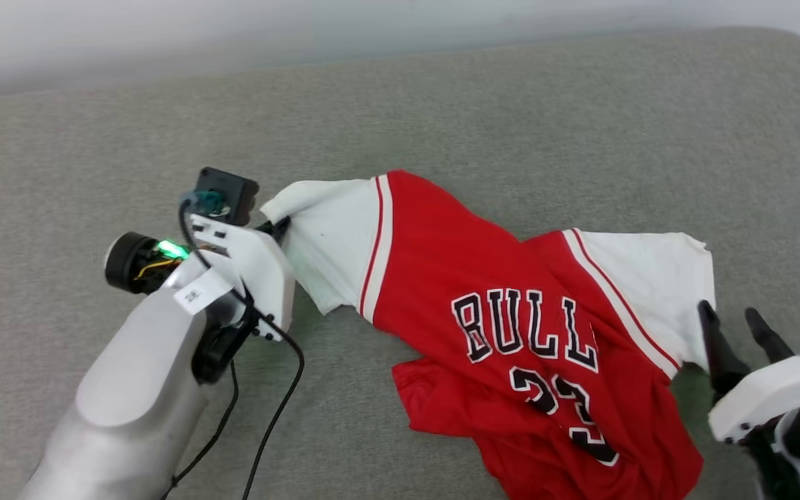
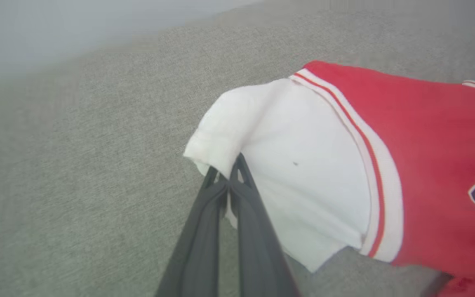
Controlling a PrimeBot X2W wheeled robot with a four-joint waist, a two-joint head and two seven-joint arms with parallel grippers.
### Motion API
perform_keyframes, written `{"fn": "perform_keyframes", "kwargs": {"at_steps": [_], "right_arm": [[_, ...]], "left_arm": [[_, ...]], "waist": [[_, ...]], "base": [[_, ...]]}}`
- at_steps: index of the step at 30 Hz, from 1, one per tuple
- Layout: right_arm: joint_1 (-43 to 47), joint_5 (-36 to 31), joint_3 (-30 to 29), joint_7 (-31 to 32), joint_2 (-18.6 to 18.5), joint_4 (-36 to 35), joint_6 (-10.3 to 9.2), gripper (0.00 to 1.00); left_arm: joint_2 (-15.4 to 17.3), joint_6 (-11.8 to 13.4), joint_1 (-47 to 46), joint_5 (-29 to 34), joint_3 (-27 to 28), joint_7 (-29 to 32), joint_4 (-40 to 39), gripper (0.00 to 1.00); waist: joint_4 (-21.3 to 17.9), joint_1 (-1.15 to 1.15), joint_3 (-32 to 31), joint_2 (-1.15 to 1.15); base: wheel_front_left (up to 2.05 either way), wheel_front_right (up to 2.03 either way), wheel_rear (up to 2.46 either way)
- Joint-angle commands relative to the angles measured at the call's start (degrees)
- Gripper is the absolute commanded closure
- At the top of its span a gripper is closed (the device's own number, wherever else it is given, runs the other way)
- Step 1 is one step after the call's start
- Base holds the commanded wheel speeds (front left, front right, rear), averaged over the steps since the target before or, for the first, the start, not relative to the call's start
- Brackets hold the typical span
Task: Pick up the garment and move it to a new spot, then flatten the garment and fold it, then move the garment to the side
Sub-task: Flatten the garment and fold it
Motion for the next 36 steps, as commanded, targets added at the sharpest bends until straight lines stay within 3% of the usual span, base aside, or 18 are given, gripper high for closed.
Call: {"fn": "perform_keyframes", "kwargs": {"at_steps": [1, 9, 14, 21, 22, 23, 24, 27, 36], "right_arm": [[-1.72, 0.58, -0.78, 2.16, -1.55, 1.73, -0.04, 0.0], [-10.63, 1.76, -3.69, 22.39, -8.27, 11.79, -0.04, 0.0], [-16.67, 0.37, -4.02, 29.23, -10.76, 14.55, -0.04, 0.0], [-19.56, 0.08, -0.3, 37.51, -11.07, 19.45, -0.02, 0.0], [-19.14, 0.5, 0.36, 39.55, -10.79, 20.66, -0.01, 0.05], [-18.77, 0.89, 0.73, 40.78, -10.54, 21.26, 0.04, 0.69], [-18.78, 1.61, 0.86, 41.57, -10.31, 21.53, 0.05, 1.0], [-19.21, 1.97, 1.04, 40.92, -10.74, 20.32, 0.04, 1.0], [-23.64, -1.17, 0.4, 31.13, -12.94, 12.87, -0.04, 1.0]], "left_arm": [[0.98, 0.6, 1.64, -0.29, 0.52, -0.31, -2.1, 1.0], [3.29, 3.21, 5.98, -0.68, 1.13, 1.1, -15.67, 1.0], [4.02, 4.47, 6.83, -0.39, 1.4, 1.89, -22.05, 1.0], [4.46, 4.93, 7.2, -0.91, 1.75, 1.64, -25.51, 1.0], [4.45, 4.94, 7.25, -1.02, 1.75, 1.57, -25.55, 1.0], [4.41, 4.92, 7.37, -1.24, 1.74, 1.54, -25.5, 1.0], [4.36, 4.88, 7.45, -1.28, 1.7, 1.42, -25.42, 1.0], [4.63, 4.86, 7.91, -1.68, 2.0, 1.04, -24.77, 1.0], [5.38, 6.61, 5.27, -3.15, 6.02, -1.24, -19.39, 1.0]], "waist": [[1.39, 0.0, -0.84, 0.0], [5.78, 0.0, 0.44, 0.0], [8.11, 0.0, 3.31, 0.0], [9.69, 0.0, 6.4, 0.0], [9.75, 0.0, 6.48, 0.0], [9.82, 0.0, 6.53, 0.0], [9.84, 0.0, 6.51, 0.0], [9.61, 0.0, 5.85, 0.0], [7.84, 0.0, 0.1, 0.0]], "base": [[0.0, 0.0, 0.0], [0.0, 0.0, 0.0], [0.0, 0.0, 0.0], [0.0, 0.0, 0.0], [0.0, 0.0, 0.0], [0.0, 0.0, 0.0], [0.0, 0.0, 0.0], [0.0, 0.0, 0.0], [0.0, 0.0, 0.0]]}}
